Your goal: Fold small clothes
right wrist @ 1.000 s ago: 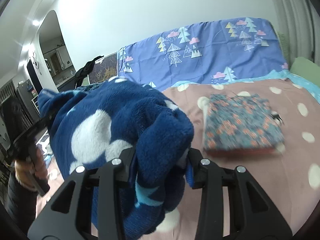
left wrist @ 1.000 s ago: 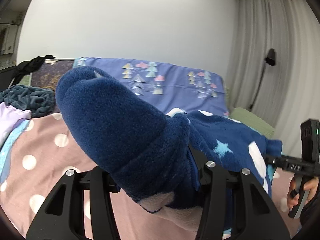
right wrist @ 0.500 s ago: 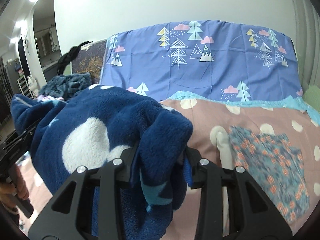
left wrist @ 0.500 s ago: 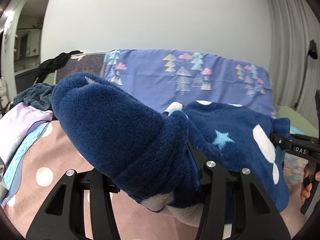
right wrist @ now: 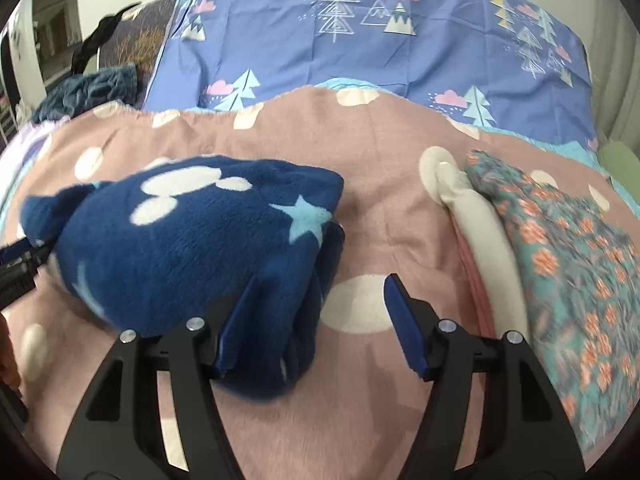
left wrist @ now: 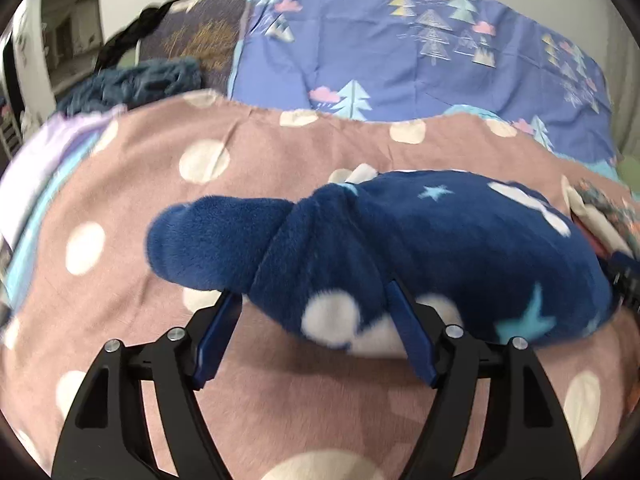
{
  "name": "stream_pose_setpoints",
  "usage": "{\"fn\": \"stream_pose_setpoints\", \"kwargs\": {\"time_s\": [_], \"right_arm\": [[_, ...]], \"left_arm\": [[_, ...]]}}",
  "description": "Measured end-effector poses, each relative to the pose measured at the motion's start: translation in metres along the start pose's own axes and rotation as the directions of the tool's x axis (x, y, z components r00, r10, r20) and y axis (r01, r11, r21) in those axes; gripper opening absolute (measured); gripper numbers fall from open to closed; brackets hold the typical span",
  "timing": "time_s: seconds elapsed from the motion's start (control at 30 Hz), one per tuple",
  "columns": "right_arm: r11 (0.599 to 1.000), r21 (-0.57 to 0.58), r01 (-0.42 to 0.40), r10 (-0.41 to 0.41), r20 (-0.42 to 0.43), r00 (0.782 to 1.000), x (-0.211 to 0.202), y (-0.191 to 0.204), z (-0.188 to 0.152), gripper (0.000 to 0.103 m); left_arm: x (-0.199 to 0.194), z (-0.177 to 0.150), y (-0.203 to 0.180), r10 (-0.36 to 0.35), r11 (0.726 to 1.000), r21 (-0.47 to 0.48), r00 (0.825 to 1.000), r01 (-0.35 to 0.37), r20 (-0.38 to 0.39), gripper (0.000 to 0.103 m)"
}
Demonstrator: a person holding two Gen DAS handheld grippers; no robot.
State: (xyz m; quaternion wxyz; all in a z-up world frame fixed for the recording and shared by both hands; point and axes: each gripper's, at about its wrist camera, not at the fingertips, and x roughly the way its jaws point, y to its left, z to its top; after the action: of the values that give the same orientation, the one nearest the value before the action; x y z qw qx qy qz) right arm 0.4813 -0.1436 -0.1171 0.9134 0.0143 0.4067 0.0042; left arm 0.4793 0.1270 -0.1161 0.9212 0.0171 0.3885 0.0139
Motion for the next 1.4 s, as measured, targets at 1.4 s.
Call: {"fn": "stream_pose_setpoints", "kwargs": {"time_s": [1.4], "right_arm": [[0.995,0.074,0.069,-0.089,0.322,0.943,-0.391,-0.041,-0.249,0.101]], "left_arm": [[-0.379,-0.208,-0.109,-0.134,0.987,0.127,0.936,0.097,0.325,0.102]]}}
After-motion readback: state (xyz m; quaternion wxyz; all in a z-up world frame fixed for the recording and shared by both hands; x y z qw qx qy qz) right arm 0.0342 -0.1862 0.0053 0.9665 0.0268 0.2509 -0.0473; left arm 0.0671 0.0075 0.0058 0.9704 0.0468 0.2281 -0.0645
